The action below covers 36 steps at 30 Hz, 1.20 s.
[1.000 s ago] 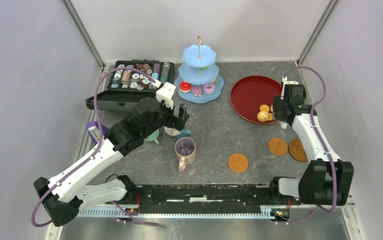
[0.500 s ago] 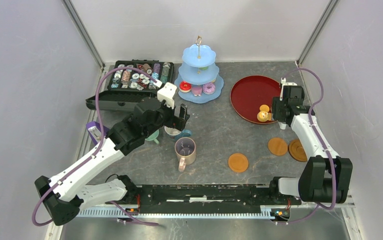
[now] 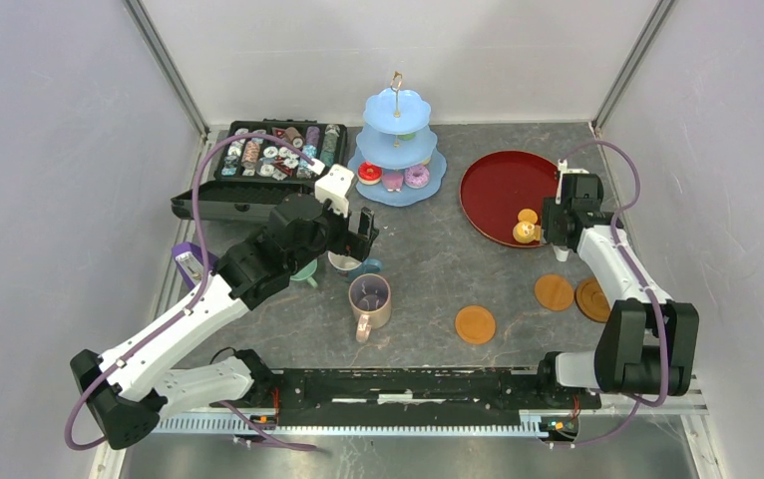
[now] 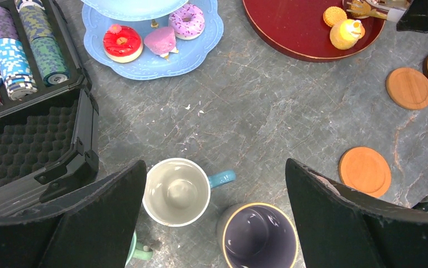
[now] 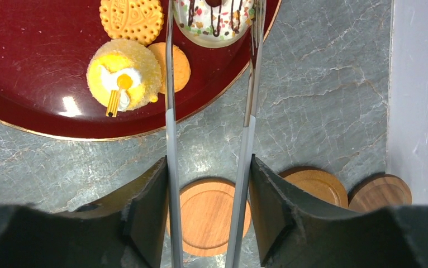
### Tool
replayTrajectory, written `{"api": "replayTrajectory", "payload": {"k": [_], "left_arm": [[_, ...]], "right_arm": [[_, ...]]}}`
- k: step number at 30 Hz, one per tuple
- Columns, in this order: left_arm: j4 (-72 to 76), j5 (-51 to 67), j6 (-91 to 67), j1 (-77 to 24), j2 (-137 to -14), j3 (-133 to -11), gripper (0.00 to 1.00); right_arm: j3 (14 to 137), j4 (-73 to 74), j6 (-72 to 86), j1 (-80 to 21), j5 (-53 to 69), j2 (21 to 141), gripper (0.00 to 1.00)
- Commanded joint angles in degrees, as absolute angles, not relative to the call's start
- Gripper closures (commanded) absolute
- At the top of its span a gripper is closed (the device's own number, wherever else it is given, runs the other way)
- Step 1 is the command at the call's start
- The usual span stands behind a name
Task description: Serve the afternoon tea
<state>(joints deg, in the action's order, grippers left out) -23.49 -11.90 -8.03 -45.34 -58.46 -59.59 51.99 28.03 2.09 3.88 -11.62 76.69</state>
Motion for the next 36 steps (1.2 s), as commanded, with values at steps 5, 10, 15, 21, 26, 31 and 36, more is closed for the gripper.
{"api": "replayTrajectory", "payload": {"k": [5, 10, 15, 21, 26, 31, 36], "left_arm": [[-21.32, -12.15, -7.38, -45.09, -58.3, -59.72, 0.0], [-21.37, -12.17, -7.56, -45.09, -58.38, -59.85, 0.0], [-21.31, -13.2, -7.84, -45.09, -58.11, -60.03, 0.0], [-20.75, -14.88, -8.17, -45.09, -57.31, -59.38, 0.0], [-20.64, -15.25, -8.17, -45.1, -57.39, -59.41, 0.0], [-20.69, -15.64, -7.91, -45.0, -57.31, -59.33, 0.0], [-20.74, -15.94, -7.47, -44.91, -57.31, -59.33, 0.0]], "right_arm": [[52.91, 24.58, 2.2, 4.04, -10.02, 75.54, 0.58], [54.27, 23.55, 1.02, 2.99, -7.18, 71.67, 0.61], [57.5, 22.21, 1.36, -4.41, -2.57, 70.83, 0.61], [62.88, 18.98, 4.18, -15.27, -0.21, 74.55, 0.61], [68.87, 16.86, 5.76, -19.46, 2.55, 79.86, 0.61], [74.73, 16.63, 5.78, -21.32, 2.55, 85.07, 0.61], [80.43, 17.32, 5.73, -22.18, 2.62, 89.87, 0.6]]}}
